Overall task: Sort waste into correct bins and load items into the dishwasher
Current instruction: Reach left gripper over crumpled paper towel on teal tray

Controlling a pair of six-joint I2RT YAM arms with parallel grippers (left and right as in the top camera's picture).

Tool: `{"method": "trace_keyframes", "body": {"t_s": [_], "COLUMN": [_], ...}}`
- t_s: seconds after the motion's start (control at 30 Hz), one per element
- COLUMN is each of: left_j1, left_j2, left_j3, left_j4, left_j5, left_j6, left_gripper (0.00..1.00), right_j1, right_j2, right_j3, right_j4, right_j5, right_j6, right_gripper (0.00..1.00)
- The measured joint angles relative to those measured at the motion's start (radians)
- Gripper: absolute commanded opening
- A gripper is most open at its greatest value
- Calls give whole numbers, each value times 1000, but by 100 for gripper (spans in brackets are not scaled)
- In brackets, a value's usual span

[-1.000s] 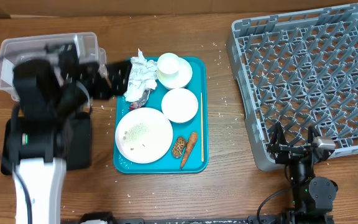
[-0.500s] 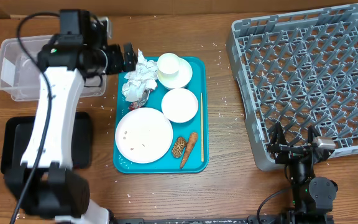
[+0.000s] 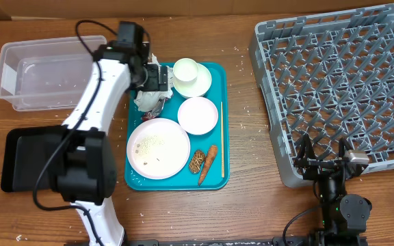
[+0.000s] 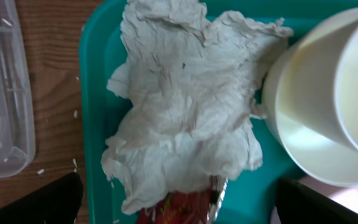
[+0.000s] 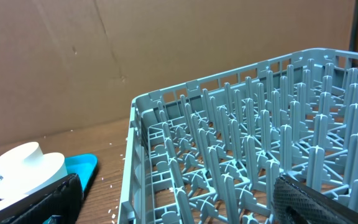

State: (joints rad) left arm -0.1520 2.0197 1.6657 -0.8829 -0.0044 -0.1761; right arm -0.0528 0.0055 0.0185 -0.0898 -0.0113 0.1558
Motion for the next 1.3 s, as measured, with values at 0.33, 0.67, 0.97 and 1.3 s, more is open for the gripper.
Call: {"method": "trace_keyframes", "body": {"t_s": [0.33,0.67,0.97,1.3], "left_j1": [-10,-29,-34,-45], "left_j2": [37,111,120,152], "left_j3": [2,2,2,2], "left_j4": [82,92,133,142], "left_j5": [-101,-93,-68,-59], "left_j6": [26,50,56,55], "left_gripper": [86,75,50,20], "right_j1": [0,0,0,0], "right_j2": [0,0,0,0], "right_j3": [0,0,0,0], "right_j4": [-1,0,0,-1], "right_j5": [0,0,0,0], "right_j6": [0,0,0,0], "right_gripper": [100,100,100,100]}}
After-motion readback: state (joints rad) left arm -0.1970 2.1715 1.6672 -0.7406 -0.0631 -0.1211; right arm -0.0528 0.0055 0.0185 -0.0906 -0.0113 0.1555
